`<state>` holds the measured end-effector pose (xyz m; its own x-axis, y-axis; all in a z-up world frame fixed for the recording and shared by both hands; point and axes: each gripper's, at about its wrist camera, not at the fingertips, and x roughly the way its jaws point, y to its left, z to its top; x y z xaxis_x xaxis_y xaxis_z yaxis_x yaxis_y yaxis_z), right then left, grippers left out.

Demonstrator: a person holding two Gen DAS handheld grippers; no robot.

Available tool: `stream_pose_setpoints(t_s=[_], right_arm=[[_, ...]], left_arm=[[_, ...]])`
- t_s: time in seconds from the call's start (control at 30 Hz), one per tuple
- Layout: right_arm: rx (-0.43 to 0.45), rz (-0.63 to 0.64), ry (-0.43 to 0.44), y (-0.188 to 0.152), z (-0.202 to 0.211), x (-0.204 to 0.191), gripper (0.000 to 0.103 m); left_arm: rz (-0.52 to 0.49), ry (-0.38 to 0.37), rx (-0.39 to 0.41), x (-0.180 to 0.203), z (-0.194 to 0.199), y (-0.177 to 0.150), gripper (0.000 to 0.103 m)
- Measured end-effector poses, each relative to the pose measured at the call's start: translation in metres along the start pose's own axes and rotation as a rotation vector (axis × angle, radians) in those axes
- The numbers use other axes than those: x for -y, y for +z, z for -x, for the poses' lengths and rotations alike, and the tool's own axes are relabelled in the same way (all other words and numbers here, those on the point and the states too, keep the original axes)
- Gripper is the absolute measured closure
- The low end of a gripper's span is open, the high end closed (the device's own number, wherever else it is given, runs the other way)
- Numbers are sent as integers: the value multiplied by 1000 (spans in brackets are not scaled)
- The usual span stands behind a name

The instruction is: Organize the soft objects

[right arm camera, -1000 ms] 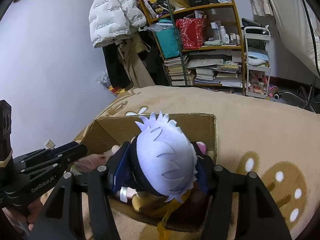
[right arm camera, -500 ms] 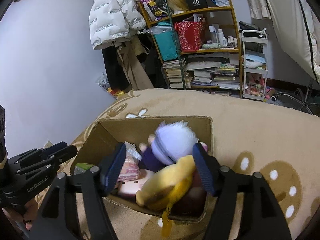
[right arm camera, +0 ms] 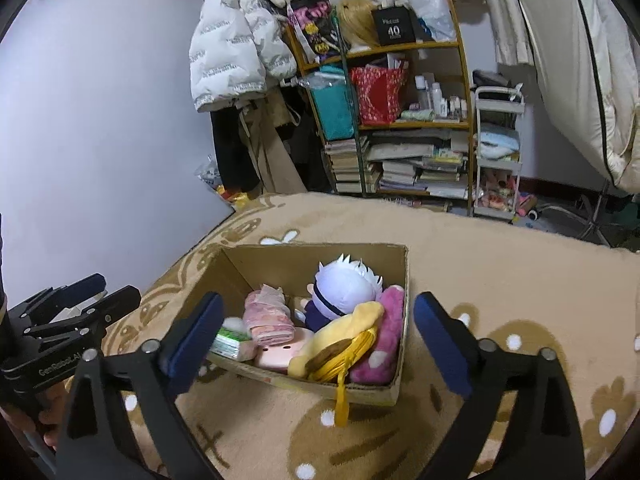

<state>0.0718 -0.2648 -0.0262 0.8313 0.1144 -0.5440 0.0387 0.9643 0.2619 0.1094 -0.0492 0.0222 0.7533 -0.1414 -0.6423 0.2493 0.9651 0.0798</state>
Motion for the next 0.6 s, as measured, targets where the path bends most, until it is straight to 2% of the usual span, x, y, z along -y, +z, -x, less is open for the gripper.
stream_pose_setpoints(t_s=[0.27,0.47,0.6], right_arm=[[58,34,-19,-1,46,-19,0],[106,72,-29,-3,80,-37,0],[138,102,-43,-4,100,-47,0]], left_arm=[[-6,3,80,-7,51,-1,4],[-20,14,125,-8,85,-4,2],[-16,44,191,-12,111,-10,2]])
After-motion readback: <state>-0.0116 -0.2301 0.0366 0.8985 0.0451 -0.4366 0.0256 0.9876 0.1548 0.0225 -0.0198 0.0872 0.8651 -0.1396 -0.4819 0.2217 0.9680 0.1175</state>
